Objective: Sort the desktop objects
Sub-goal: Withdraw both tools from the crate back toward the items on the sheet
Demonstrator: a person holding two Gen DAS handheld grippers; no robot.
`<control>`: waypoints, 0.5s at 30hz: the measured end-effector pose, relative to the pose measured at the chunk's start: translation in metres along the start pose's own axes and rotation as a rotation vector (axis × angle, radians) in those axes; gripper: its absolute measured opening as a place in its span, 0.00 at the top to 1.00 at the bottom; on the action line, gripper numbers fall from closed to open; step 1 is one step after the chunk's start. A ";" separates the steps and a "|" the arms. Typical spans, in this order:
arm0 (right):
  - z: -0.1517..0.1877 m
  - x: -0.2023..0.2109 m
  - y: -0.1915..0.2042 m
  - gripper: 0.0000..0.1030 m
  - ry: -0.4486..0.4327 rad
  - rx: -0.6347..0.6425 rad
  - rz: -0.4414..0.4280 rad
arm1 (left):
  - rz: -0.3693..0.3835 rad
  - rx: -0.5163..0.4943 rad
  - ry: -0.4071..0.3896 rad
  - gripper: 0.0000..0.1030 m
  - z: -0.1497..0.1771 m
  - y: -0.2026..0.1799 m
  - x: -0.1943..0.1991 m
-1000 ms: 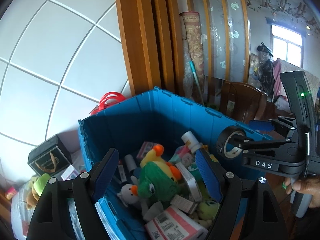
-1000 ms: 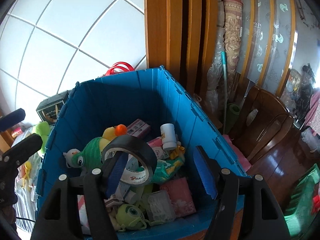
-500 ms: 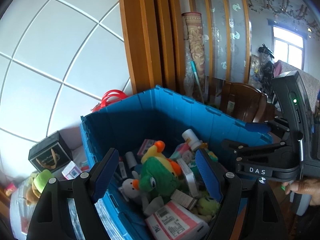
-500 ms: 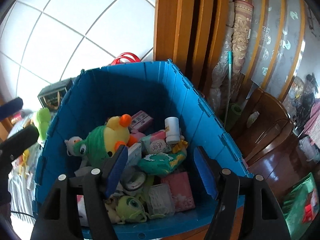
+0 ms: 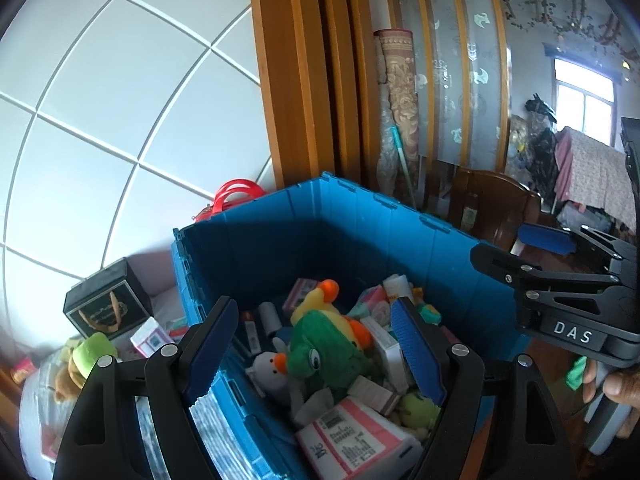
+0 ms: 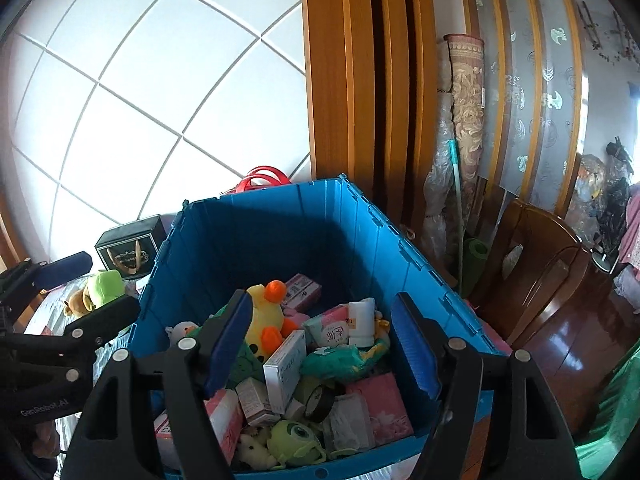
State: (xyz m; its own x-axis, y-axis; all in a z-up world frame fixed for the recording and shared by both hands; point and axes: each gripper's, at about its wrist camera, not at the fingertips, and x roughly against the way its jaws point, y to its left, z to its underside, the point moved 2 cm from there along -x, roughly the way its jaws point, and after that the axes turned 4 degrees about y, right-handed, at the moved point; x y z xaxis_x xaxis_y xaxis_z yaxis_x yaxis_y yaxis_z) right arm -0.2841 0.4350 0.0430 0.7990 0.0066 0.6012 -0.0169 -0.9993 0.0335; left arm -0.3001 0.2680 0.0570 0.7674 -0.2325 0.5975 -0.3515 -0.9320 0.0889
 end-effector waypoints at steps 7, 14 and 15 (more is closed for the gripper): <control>0.009 0.022 0.006 0.31 -0.088 -0.037 -0.011 | -0.030 0.011 -0.016 0.23 0.011 0.000 0.009; 0.018 0.041 0.023 0.31 -0.132 -0.007 -0.012 | -0.048 0.004 -0.029 0.23 0.023 0.003 0.019; 0.019 0.044 0.026 0.31 -0.136 -0.004 -0.011 | -0.048 0.005 -0.031 0.23 0.025 0.005 0.021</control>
